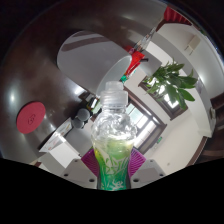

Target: Pour water

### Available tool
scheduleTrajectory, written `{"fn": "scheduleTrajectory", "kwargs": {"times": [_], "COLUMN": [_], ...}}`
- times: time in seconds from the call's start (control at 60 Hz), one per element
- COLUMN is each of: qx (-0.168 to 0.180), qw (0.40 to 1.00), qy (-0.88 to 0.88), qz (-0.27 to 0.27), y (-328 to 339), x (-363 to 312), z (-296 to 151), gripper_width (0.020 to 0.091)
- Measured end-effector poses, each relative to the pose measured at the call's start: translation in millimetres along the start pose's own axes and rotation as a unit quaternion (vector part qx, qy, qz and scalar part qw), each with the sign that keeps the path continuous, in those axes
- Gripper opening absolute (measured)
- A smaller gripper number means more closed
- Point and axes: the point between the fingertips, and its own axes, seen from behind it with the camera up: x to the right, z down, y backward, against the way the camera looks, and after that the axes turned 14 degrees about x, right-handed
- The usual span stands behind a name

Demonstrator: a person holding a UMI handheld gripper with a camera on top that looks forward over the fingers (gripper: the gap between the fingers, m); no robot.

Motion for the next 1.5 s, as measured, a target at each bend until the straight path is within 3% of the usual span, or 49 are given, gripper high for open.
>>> {"fn": "scheduleTrajectory", "kwargs": {"times": [0.217, 0.383, 0.433, 0.583, 0.767, 0.9, 1.3, 1.333, 1.35, 1.383, 1.5], "qx": [0.000, -0.020, -0.030, 0.004, 0.025, 0.028, 0.038, 0.036, 0.035, 0.033, 0.019], "qw": [0.998, 0.951, 0.907, 0.719, 0.496, 0.406, 0.432, 0.429, 0.427, 0.427, 0.425], "qy": [-0.058, -0.309, -0.418, -0.693, -0.863, -0.908, -0.893, -0.895, -0.896, -0.896, -0.900], "qz": [0.007, 0.023, 0.029, 0.055, 0.095, 0.099, 0.117, 0.117, 0.119, 0.119, 0.096], "y": [3.9, 22.5, 31.6, 36.3, 30.6, 24.1, 21.5, 21.6, 21.3, 21.4, 24.1], "x": [-3.8, -5.6, -5.9, -15.1, -45.0, -71.3, -96.4, -96.6, -96.4, -96.4, -102.3], "z": [-2.2, 18.9, 20.1, 15.5, 11.3, -8.3, -29.0, -28.6, -27.9, -28.2, -33.2], "gripper_width": [0.0328, 0.0328, 0.0327, 0.0351, 0.0348, 0.0348, 0.0362, 0.0377, 0.0445, 0.0424, 0.0543]}}
